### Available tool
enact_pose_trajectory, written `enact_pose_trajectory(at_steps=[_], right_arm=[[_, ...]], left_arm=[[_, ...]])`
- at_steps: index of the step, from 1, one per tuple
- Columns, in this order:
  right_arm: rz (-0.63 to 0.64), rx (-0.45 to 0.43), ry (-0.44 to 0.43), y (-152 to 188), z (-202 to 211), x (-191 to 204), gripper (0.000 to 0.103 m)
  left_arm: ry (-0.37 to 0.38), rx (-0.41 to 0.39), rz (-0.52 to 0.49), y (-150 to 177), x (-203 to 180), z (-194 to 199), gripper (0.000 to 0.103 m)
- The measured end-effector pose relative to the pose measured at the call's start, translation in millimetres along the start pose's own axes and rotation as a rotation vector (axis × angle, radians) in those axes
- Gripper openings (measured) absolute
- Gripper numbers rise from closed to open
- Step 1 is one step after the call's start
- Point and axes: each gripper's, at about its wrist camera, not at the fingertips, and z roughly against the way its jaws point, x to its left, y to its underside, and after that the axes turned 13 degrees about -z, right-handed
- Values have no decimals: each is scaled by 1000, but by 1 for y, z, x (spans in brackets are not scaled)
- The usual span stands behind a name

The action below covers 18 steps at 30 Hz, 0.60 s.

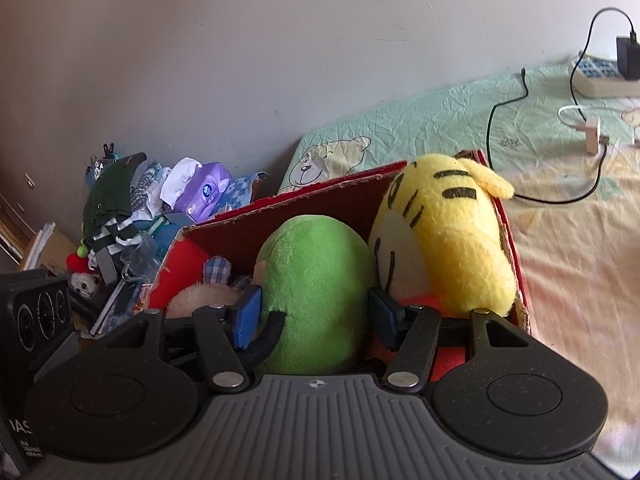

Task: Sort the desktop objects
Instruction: 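Lift the green pickle plush with the right gripper into the red box, then open the right gripper to drop the green plush in the box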

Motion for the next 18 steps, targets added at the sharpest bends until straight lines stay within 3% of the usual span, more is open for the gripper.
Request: enact_pose_trajectory(at_steps=[8, 14, 16, 18], right_arm=[[-20, -21, -27, 3, 12, 2, 65], [-16, -122, -42, 2, 32, 4, 64], [-17, -136, -46, 1, 35, 3, 62], [-13, -133, -52, 1, 34, 2, 53]], left_arm=[[-5, 4, -16, -2, -1, 6, 71], [-23, 1, -15, -1, -1, 14, 76], [-28, -3, -9, 0, -1, 18, 77], [-34, -5, -13, 1, -2, 20, 78]])
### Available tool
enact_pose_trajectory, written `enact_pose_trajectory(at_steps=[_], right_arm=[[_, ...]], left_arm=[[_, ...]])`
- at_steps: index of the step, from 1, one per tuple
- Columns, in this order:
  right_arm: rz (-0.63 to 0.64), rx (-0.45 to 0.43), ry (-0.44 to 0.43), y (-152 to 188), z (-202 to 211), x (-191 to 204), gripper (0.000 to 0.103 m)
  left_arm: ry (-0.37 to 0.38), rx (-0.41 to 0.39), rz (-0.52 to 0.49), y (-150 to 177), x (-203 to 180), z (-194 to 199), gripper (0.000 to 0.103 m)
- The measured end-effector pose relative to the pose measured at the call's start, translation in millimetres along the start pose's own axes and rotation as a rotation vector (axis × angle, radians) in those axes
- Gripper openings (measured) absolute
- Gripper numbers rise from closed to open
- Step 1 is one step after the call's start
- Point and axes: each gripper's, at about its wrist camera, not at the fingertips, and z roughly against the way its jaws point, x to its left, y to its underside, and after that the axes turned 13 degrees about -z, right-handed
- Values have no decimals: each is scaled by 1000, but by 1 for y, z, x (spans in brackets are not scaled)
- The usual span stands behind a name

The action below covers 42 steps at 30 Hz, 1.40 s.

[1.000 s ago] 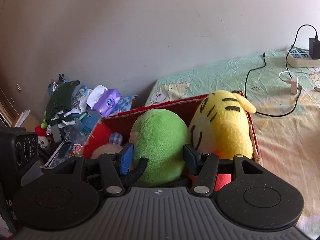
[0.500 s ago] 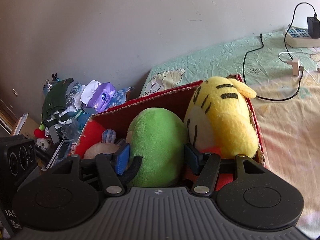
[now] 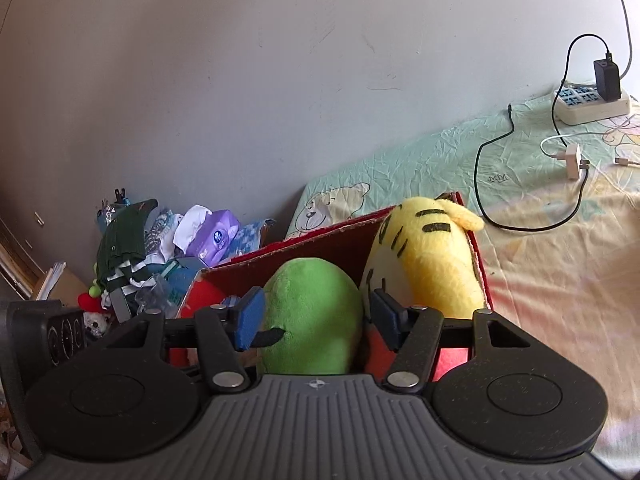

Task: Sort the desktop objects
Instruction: 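Open the right gripper to drop the green plush in the box, then move the right gripper toward the white bunny with blue bow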

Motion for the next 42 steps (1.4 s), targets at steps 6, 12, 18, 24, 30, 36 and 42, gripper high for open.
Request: enact_pose_trajectory(at_steps=[6, 12, 18, 24, 30, 36, 42], right_arm=[[3, 31, 32, 6, -9, -3, 39], [-13, 37, 47, 7, -9, -8, 39], [-11, 29, 49, 12, 1, -9, 39], [-11, 5, 34, 14, 16, -9, 39], [-28, -16, 13, 17, 32, -12, 39], [-50, -39, -12, 19, 45, -15, 39], [-62, -57, -21, 19, 59, -19, 39]], left_arm=[[-14, 16, -16, 1, -7, -3, 78], [-45, 24, -16, 1, -12, 0, 79], [-126, 34, -60, -2, -22, 8, 82], [-184, 58, -80, 0, -31, 12, 86], [-224, 72, -80, 1, -42, 19, 87], [-267, 72, -69, 1, -50, 31, 89], [-292, 53, -89, -3, -64, 43, 91]])
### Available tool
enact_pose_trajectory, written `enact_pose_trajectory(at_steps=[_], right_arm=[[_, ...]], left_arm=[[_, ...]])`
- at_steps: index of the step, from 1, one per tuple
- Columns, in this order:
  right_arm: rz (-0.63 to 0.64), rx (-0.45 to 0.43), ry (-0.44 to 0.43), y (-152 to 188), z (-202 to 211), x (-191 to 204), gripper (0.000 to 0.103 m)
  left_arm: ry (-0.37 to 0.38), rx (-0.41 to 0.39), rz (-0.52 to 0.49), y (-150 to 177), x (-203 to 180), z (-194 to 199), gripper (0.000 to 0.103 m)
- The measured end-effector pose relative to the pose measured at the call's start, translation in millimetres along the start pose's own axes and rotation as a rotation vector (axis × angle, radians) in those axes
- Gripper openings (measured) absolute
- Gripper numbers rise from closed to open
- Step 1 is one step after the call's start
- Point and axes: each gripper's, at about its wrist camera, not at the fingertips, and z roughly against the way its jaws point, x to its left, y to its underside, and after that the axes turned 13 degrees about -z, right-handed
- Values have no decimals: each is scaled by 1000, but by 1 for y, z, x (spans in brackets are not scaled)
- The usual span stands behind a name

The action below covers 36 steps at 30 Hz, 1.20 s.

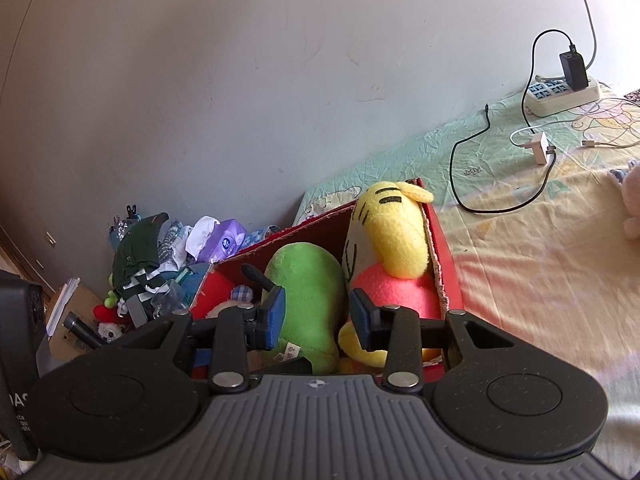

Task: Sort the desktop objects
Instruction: 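Move the right gripper toward the white bunny with blue bow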

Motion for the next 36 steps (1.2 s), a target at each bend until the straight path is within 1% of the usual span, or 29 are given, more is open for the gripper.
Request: enact_pose_trajectory(at_steps=[6, 11, 14, 18, 22, 26, 28, 32, 36], right_arm=[[-17, -13, -9, -3, 11, -9, 40], [-40, -33, -44, -7, 28, -20, 41], [-57, -59, -64, -13, 41, -30, 45], [-85, -91, -77, -22, 61, -50, 45], [-122, -116, -54, -37, 77, -76, 45], [-184, -121, -23, -53, 89, -108, 45], [-206, -112, -2, -59, 93, -124, 46], [-247, -85, 33, -72, 98, -158, 46], [-285, -56, 52, -84, 103, -189, 46]], left_arm=[[-21, -32, -42, -8, -15, 11, 92], [-16, -92, -88, -12, -29, 23, 92], [7, -133, -121, -16, -40, 31, 92], [63, -171, -151, -26, -61, 36, 92], [118, -198, -185, -40, -89, 33, 92], [192, -188, -207, -56, -125, 19, 92], [217, -173, -218, -62, -144, 9, 92], [250, -118, -228, -72, -180, -18, 92], [290, -43, -191, -82, -206, -50, 92]])
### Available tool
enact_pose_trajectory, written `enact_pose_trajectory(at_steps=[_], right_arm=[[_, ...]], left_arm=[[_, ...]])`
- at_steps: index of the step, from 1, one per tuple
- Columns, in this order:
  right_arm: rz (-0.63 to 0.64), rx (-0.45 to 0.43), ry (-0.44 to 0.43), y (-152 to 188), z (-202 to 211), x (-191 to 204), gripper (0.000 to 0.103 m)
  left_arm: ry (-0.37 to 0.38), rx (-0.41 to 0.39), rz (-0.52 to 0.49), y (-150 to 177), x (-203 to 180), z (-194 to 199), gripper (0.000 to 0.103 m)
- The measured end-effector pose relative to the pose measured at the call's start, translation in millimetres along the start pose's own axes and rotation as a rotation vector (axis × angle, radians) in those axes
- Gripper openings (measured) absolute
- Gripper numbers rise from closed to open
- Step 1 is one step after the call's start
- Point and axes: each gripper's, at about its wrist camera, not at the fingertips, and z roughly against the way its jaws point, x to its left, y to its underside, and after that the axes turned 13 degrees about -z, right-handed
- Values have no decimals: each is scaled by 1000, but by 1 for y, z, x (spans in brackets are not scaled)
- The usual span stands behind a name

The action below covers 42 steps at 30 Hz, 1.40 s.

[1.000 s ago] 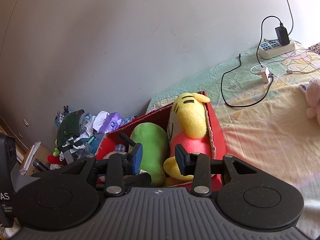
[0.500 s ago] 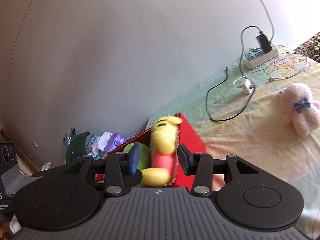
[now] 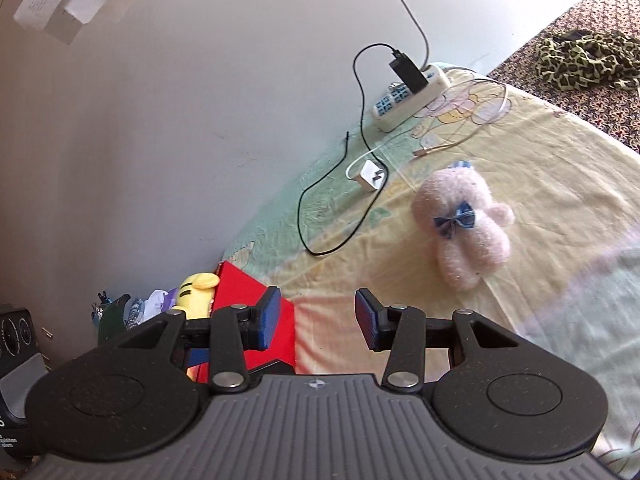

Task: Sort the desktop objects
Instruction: 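Move the right gripper toward the white bunny with blue bow, then close the right gripper on the white bunny's body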

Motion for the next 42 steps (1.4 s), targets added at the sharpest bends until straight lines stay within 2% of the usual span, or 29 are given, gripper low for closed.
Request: enact_pose_trajectory(at_steps=[10, 15, 22, 29, 33, 35, 38, 42], right_arm=[[-74, 88, 66, -55, -16, -66, 46], [-122, 106, 68, -82, -27, -89, 50], [-181, 137, 70, -113, -55, -114, 53], [-181, 219, 43, -128, -88, -121, 53], [-179, 268, -9, -131, -107, -119, 55], [-157, 297, -21, -129, -116, -115, 62], [-136, 330, -53, -124, -127, -108, 61], [-101, 334, -56, -121, -133, -102, 61]], left_arm=[[69, 102, 204, -10, -9, -76, 94], [77, 87, 276, -17, -6, -100, 94], [44, 86, 255, -43, -9, -146, 94], [46, 97, 210, -57, -8, -177, 92], [64, 129, 228, -56, 1, -192, 89], [65, 142, 237, -55, 5, -198, 87], [55, 149, 240, -54, 8, -203, 86], [48, 149, 247, -54, 10, -203, 82]])
